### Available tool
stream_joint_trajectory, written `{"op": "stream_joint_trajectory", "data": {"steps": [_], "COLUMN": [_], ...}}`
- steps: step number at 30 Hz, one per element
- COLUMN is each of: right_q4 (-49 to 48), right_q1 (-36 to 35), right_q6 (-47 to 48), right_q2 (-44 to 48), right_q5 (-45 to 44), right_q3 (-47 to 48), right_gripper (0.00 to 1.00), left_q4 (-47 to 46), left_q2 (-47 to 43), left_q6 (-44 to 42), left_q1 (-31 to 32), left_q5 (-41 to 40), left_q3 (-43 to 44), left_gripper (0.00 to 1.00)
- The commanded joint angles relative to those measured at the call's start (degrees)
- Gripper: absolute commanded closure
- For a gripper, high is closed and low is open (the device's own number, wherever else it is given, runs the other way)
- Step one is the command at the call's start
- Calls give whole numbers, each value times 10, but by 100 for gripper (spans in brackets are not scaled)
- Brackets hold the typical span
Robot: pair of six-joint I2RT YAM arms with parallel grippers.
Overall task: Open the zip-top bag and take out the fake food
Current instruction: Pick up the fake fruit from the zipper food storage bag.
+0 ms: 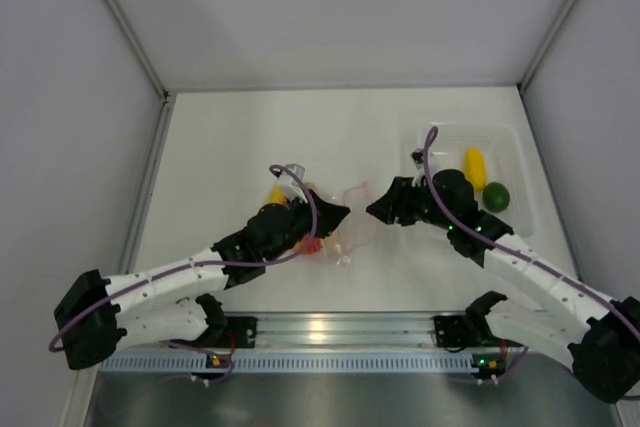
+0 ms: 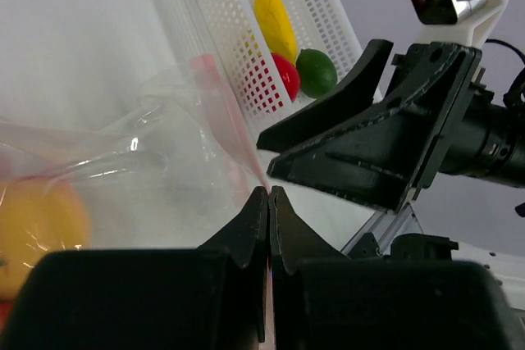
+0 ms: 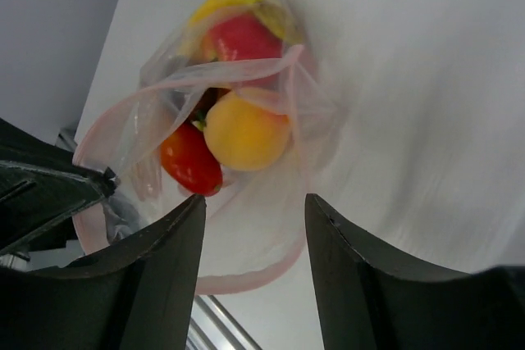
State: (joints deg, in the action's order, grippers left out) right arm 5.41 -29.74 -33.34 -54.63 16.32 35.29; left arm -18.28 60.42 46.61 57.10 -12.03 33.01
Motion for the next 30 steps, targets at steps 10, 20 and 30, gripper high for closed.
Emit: {"op": "stream_joint_trajectory", "data": {"steps": [10, 20, 30], "right_q4": [-160, -204, -247], "right_q1": [-212, -265, -291], "right_q6": [-62, -76, -129], "right_q2": [-92, -155, -233], "right_q5": [-200, -265, -290], "right_q3": [29, 30, 40], "right_gripper": [51, 44, 35], "left_q4": [-22, -22, -23], "left_q2": [-50, -98, -107], "left_q6": [17, 32, 14], "left_q1": [-1, -1, -1], "left_q5": [18, -10, 32], "left_q3": [-20, -49, -51], "left_gripper": [100, 100, 100]}}
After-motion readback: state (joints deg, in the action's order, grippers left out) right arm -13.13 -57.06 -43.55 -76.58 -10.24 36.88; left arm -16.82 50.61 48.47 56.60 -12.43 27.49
